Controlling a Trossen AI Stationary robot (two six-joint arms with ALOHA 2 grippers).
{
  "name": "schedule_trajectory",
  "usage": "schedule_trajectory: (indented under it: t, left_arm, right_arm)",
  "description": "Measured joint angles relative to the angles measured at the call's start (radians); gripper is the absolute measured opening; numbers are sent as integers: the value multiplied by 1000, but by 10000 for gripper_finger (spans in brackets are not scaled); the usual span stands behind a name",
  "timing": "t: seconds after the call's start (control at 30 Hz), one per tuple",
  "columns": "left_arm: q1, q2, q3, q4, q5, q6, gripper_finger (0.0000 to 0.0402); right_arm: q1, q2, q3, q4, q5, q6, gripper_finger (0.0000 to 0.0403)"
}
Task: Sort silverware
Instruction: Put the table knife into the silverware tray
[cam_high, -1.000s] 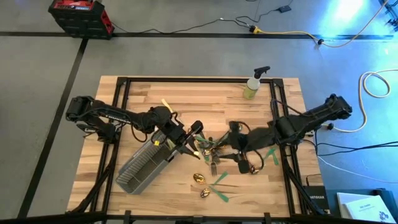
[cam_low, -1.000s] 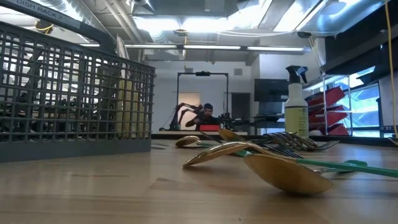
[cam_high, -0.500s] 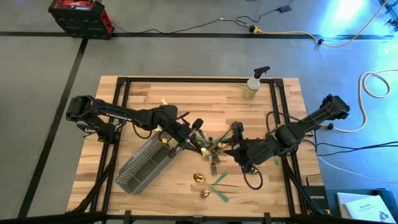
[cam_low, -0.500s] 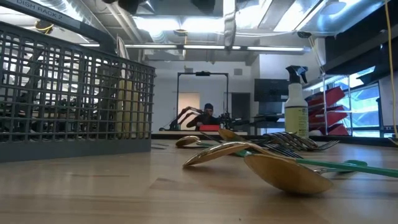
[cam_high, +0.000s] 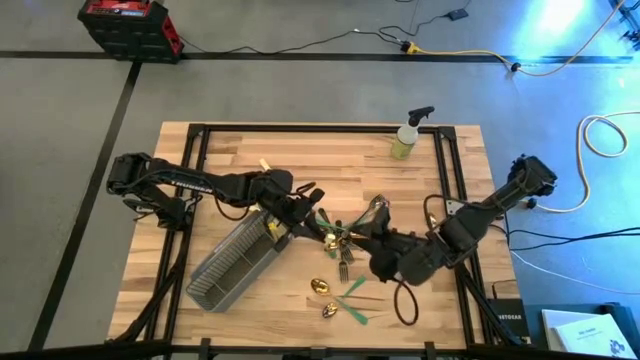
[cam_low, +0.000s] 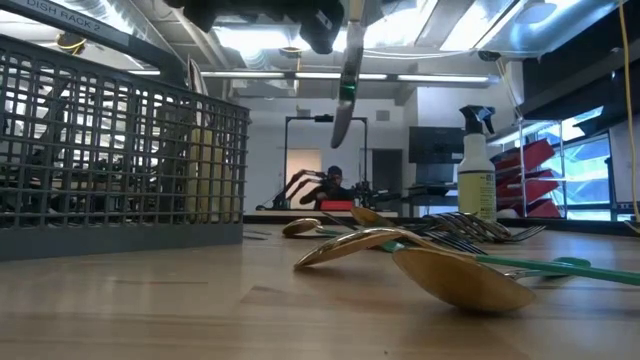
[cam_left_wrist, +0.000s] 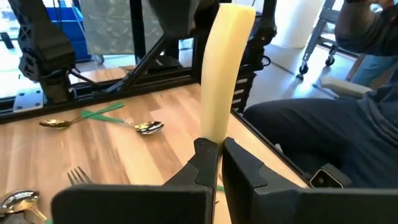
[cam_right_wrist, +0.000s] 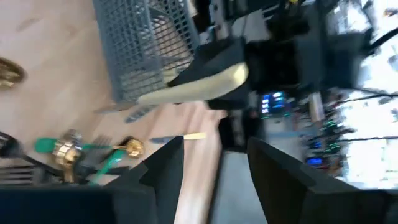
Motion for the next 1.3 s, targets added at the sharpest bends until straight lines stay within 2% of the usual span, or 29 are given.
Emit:
schedule_trajectory:
  t: [0.07,0.2,0.37,0.53,0.63,0.77,0.83,0.97,1.1,1.2,1.3]
  left_arm:
    - [0,0,0,0,0,3,0]
    - [0,0,0,0,0,2,0]
    - [0,0,0,0,0,2,0]
    - [0,0,0,0,-22,20,0]
    - [0,0,0,6,-25,31,0]
    - [-1,0,0,5,-26,30,0]
    - [-1,0,0,5,-26,32,0]
    - [0,0,0,4,-37,31,0]
    - [-1,0,0,0,-40,31,0]
    - [0,0,0,-10,-43,34,0]
    - [0,0,0,-23,-49,42,0]
  right_arm:
    - [8,18,39,-3,0,-36,159]
    - [0,57,146,-37,-98,-2,156]
    - [-42,107,282,-143,-166,324,156]
    - [-74,107,305,-131,-234,645,156]
    - [-76,107,303,-155,-327,716,156]
    - [-124,107,303,-78,-476,836,156]
    - [-156,107,303,-72,-518,889,156]
    - [-243,113,303,-160,-587,915,156]
    - [-316,113,302,-163,-630,917,156]
    - [-342,118,302,-161,-700,917,156]
    - [-341,134,302,-192,-718,916,156]
